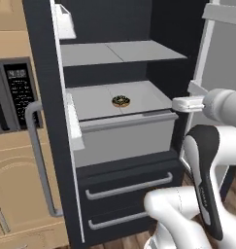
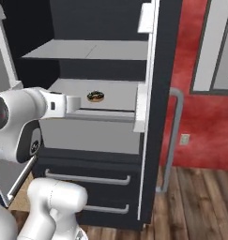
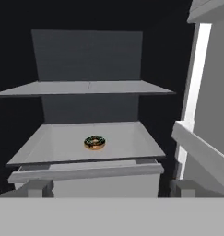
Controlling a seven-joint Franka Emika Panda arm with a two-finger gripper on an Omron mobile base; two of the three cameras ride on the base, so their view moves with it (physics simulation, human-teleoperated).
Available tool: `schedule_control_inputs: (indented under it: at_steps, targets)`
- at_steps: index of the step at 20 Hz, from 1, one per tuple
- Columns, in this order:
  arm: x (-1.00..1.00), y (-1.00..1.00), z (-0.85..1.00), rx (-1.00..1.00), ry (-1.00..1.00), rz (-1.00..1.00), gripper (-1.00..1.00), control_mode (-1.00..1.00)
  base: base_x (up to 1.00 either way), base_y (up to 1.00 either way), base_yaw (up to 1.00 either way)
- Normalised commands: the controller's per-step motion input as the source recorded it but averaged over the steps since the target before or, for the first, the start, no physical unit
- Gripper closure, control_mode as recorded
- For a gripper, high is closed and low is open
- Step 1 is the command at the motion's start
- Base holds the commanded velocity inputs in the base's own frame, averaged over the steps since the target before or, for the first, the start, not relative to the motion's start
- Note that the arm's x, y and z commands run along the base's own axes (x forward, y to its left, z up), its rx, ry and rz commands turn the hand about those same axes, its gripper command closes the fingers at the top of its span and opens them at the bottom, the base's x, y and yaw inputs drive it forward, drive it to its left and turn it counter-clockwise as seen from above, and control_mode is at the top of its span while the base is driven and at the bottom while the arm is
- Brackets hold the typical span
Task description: Take the cake and donut from the fridge and place them on the empty tray on the dining counter.
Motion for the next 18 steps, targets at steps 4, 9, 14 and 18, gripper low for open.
schedule_control_inputs:
  at_steps: [4, 9, 14, 18]
  targets:
    - [0.0, 0.0, 0.0, 0.0, 0.0, 0.0, -1.0, 1.0, 1.0, 0.04, 0.0]
    - [0.0, 0.0, 0.0, 0.0, 0.0, 0.0, -1.0, 1.0, 1.0, 0.2, -0.03]
    - [0.0, 0.0, 0.0, 0.0, 0.0, 0.0, -1.0, 1.0, 0.5, -0.01, 0.12]
    - [0.0, 0.0, 0.0, 0.0, 0.0, 0.0, -1.0, 1.0, 0.51, 0.06, 0.16]
